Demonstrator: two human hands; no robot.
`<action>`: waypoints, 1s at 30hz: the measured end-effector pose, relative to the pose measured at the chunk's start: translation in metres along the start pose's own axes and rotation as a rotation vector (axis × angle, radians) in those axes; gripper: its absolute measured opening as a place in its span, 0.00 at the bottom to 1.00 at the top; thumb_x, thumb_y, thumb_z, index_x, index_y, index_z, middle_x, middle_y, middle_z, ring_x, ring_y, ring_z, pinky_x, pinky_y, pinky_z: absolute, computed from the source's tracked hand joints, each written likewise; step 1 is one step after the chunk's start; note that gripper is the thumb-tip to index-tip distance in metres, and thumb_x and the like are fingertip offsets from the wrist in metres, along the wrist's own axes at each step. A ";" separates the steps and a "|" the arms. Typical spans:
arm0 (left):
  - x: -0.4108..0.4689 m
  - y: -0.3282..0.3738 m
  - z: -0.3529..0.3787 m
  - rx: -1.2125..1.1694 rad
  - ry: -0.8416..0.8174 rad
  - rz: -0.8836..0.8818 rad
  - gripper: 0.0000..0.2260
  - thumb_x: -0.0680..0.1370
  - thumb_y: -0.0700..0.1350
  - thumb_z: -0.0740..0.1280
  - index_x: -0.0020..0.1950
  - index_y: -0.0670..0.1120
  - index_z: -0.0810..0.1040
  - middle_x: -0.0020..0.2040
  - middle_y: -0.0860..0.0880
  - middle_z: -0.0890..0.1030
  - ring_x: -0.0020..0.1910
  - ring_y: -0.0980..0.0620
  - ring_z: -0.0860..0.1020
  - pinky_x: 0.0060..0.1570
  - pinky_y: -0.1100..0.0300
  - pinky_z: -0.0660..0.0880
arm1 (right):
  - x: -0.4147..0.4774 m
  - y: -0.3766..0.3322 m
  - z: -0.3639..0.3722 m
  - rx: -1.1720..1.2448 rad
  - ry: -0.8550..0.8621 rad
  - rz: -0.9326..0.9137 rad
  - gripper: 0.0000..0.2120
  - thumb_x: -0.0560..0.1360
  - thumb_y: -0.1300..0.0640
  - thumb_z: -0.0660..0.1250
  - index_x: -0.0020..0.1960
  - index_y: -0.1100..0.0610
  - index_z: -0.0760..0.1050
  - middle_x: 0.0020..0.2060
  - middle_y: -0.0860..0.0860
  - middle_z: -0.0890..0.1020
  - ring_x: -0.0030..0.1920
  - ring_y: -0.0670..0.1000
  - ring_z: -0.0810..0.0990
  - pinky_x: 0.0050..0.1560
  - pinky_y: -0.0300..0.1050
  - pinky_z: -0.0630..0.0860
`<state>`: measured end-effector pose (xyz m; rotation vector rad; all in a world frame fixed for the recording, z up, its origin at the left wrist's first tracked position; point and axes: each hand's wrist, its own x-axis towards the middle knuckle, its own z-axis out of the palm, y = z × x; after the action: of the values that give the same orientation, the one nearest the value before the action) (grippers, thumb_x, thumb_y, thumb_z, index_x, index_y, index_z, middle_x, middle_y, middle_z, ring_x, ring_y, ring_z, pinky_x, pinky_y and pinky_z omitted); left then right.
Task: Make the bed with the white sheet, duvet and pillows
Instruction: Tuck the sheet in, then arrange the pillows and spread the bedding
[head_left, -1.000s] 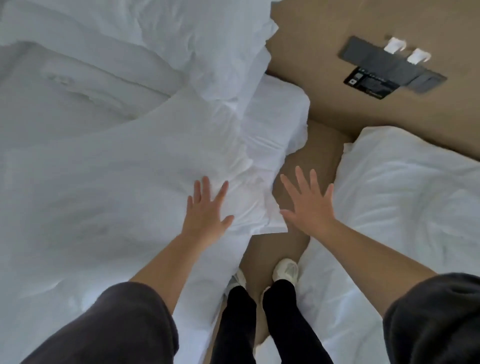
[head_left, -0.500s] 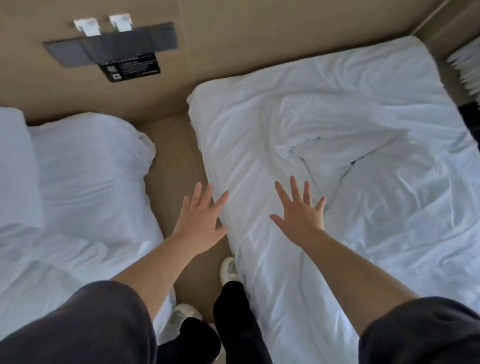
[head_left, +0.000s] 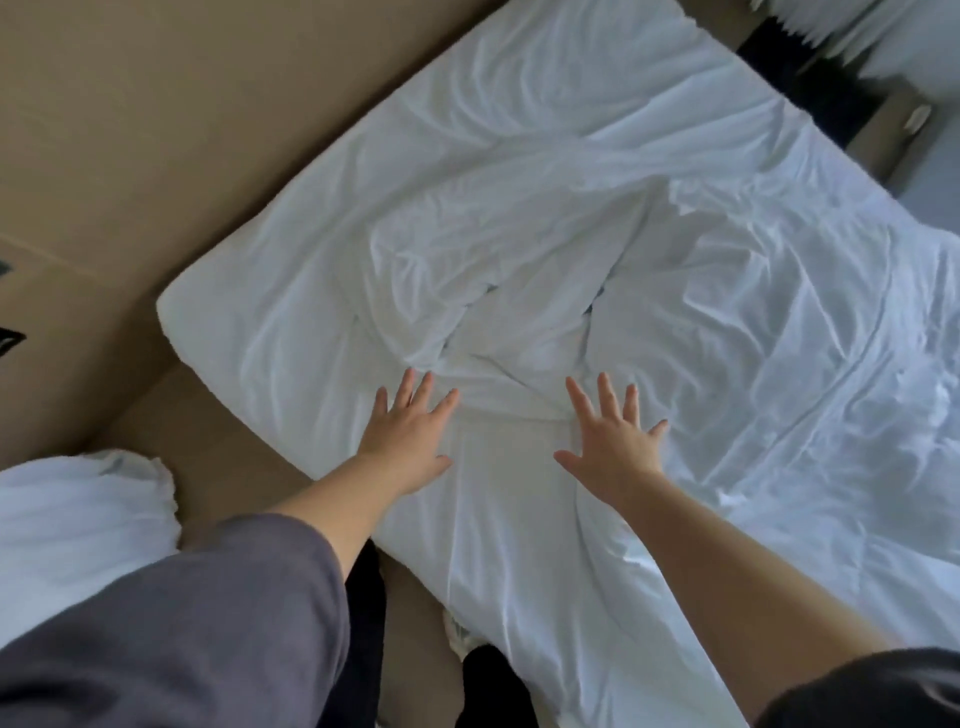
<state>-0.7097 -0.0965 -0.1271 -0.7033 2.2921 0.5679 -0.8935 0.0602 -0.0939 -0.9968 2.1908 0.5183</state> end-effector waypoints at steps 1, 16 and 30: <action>0.022 -0.011 -0.009 0.057 0.001 0.017 0.39 0.78 0.56 0.65 0.79 0.53 0.42 0.79 0.45 0.39 0.77 0.43 0.36 0.75 0.42 0.45 | 0.015 -0.003 -0.002 0.021 -0.002 0.023 0.45 0.77 0.38 0.63 0.78 0.43 0.33 0.79 0.52 0.38 0.78 0.62 0.38 0.70 0.74 0.52; 0.221 -0.096 -0.019 0.350 0.258 0.232 0.17 0.81 0.39 0.57 0.70 0.46 0.69 0.66 0.42 0.73 0.65 0.41 0.71 0.69 0.47 0.61 | 0.215 -0.047 0.057 0.098 0.226 0.178 0.25 0.75 0.60 0.65 0.71 0.52 0.65 0.66 0.57 0.74 0.61 0.62 0.76 0.58 0.54 0.71; 0.102 -0.120 -0.101 0.774 -0.097 0.156 0.12 0.78 0.40 0.58 0.57 0.49 0.78 0.59 0.46 0.78 0.56 0.44 0.78 0.44 0.57 0.67 | 0.091 -0.102 -0.001 0.210 -0.389 -0.177 0.17 0.75 0.57 0.65 0.63 0.60 0.76 0.60 0.58 0.79 0.59 0.58 0.78 0.52 0.41 0.70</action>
<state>-0.7473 -0.2777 -0.1533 -0.1148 2.2318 -0.2296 -0.8596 -0.0514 -0.1660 -0.8824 1.7532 0.3554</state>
